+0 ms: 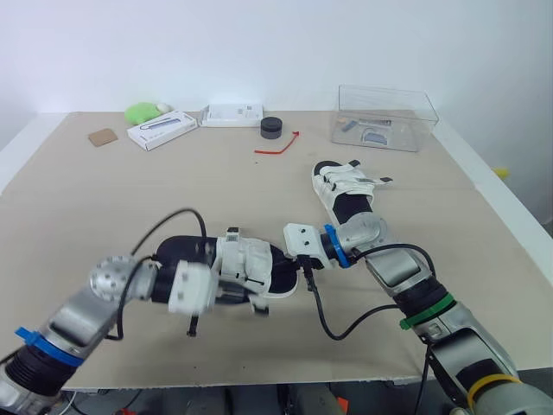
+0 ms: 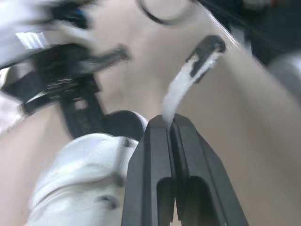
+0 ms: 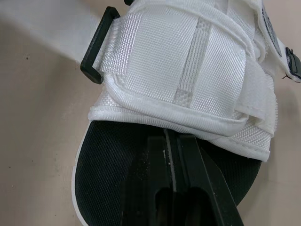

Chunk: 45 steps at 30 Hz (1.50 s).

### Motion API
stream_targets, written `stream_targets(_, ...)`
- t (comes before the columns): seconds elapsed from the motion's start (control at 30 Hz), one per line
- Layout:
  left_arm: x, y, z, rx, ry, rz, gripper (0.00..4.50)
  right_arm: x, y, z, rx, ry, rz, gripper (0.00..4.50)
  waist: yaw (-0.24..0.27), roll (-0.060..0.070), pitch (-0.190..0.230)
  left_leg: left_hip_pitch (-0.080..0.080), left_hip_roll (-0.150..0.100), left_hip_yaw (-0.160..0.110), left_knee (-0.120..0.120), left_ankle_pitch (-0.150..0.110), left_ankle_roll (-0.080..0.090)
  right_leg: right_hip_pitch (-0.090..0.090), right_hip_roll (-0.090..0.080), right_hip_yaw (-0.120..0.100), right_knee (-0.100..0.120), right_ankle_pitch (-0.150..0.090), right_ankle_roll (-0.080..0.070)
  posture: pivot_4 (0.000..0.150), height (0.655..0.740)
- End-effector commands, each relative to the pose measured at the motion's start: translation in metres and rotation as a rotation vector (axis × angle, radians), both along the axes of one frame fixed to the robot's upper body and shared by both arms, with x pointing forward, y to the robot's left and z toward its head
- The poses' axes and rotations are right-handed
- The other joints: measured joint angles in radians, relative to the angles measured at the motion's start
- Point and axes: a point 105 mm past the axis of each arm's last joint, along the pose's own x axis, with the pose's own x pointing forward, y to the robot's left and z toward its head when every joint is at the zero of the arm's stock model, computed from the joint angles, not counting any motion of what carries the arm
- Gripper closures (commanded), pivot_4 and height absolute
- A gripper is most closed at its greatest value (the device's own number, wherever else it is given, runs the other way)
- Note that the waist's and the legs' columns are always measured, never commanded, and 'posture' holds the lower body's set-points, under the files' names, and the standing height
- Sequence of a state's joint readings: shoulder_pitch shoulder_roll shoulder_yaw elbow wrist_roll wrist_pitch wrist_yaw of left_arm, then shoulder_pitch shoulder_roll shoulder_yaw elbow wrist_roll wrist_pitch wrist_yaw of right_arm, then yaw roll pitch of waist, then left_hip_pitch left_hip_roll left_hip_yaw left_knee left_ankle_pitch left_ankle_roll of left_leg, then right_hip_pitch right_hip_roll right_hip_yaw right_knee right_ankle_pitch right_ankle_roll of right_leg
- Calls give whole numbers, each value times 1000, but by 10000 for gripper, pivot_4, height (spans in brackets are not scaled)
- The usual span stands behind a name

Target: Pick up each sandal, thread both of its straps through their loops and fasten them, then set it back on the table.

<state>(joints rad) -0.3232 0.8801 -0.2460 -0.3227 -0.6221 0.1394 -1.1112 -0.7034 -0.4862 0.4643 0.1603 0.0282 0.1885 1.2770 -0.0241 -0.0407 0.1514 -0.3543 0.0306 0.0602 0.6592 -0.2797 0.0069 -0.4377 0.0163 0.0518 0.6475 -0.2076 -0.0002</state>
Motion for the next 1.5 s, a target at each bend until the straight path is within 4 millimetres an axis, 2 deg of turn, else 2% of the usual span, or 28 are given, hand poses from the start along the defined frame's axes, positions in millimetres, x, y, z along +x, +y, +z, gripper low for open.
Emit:
stream_targets(0.03,2,2,22,-90,202,28,44170,-2,-14,-31,-114,70,-44,45000,0,1,0,0,0,0,0,0,0,0,0,0,0,0,0,1500,7400)
stream_targets(0.07,8,4,29,-126,305,40,44170,-2,-14,-31,-113,70,-43,45000,0,1,0,0,0,0,0,0,0,0,0,0,0,0,0,1500,7400)
stream_targets(0.1,26,8,38,-185,356,103,44170,-1,-13,-31,-112,69,-44,45000,0,0,0,0,-1,0,0,0,0,0,0,1,0,0,0,1500,7400)
stream_targets(0.17,47,13,46,-252,469,163,44170,0,-13,-31,-111,68,-44,45000,0,-1,1,0,-1,-1,0,0,0,0,0,-1,0,-1,1,1500,7400)
stream_targets(0.33,77,11,43,-309,588,219,44170,-1,-12,-31,-109,67,-41,45000,-6,-1,1,-2,-1,-3,4,0,0,0,1,0,1,0,1,1500,7400)
stream_targets(0.47,87,6,33,-329,679,222,44170,-2,-13,-30,-108,72,-46,45000,-5,-1,1,-6,-2,-6,7,0,0,-1,0,-2,1,0,0,1500,7400)
stream_targets(0.6,96,11,24,-349,802,255,44170,-3,-17,-30,-110,73,-57,45000,-5,-1,1,-7,-2,-8,10,0,0,-1,0,-3,2,1,1,1500,7400)
stream_targets(0.87,98,9,4,-249,961,299,44170,-3,-17,-30,-111,72,-56,45000,-5,-1,1,-8,-4,-8,12,0,0,0,-2,-3,2,2,2,1500,7400)
stream_targets(1.0,95,4,-10,-162,955,294,44170,-2,-15,-29,-109,68,-51,45000,-5,-1,1,-8,-4,-9,12,0,0,0,-2,-3,2,2,2,1500,7400)
stream_targets(1.1,105,3,-13,-136,921,342,36992,-4,-14,-30,-109,71,-45,45000,-5,-1,1,-8,-4,-9,12,0,0,0,-2,-3,2,2,2,1500,7400)
stream_targets(1.2,110,7,-14,-73,778,364,24568,-5,-14,-30,-109,72,-46,45000,-5,-1,1,-8,-4,-9,12,0,0,0,-2,-3,2,2,2,1500,7400)
stream_targets(1.23,111,8,-13,-58,728,361,18763,-5,-14,-31,-109,72,-45,45000,-4,-1,1,-8,-4,-9,11,0,-1,0,-2,-3,2,2,2,1500,7400)
stream_targets(1.27,112,10,-7,-61,685,353,15459,-5,-14,-31,-109,71,-46,45000,-4,-1,1,-8,-4,-9,11,0,-1,0,-2,-2,2,1,2,1500,7400)
stream_targets(1.4,120,16,30,-147,527,327,15459,-5,-14,-31,-108,69,-49,45000,-4,-1,1,-11,-4,-9,12,-1,-1,-2,-2,-3,2,1,2,1500,7400)
stream_targets(1.5,123,13,55,-211,416,301,15459,-6,-15,-32,-107,70,-49,45000,-4,-1,1,-13,-4,-10,13,-1,-1,-3,-2,-4,2,2,2,1500,7400)
